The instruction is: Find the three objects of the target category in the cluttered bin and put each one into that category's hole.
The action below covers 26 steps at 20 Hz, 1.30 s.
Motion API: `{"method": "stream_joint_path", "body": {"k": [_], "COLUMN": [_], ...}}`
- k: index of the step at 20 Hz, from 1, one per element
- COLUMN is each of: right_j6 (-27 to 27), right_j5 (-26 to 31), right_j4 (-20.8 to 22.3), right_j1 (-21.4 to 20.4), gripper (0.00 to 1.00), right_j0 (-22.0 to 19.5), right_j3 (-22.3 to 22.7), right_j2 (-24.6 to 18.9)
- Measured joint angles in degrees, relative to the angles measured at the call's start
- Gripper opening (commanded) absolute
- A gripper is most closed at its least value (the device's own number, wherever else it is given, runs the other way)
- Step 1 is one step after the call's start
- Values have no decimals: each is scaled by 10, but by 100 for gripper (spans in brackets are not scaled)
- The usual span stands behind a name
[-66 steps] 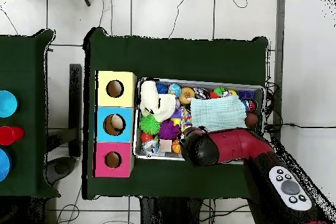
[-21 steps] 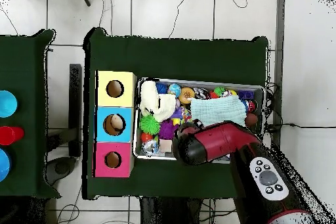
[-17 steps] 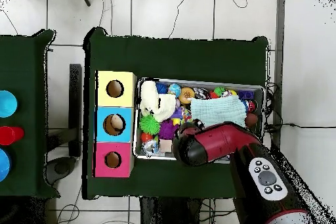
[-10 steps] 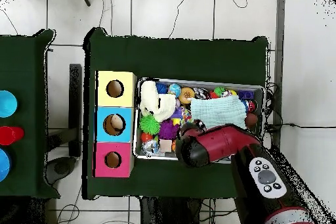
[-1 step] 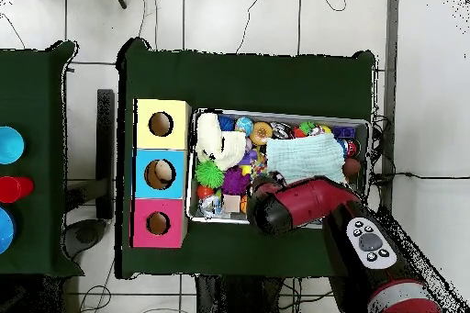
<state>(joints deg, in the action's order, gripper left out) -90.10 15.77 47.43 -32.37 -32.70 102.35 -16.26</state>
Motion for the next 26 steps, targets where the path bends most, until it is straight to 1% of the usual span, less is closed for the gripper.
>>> {"method": "stream_joint_path", "body": {"k": [11,17,26], "right_j6": [0,0,0], "right_j5": [0,0,0], "right_j4": [-12,-16,-34], "right_j1": [10,14,14], "gripper": [100,100,100], "right_j0": [-30,-40,-66], "right_j3": [0,1,15], "right_j2": [-12,-21,-41]}}
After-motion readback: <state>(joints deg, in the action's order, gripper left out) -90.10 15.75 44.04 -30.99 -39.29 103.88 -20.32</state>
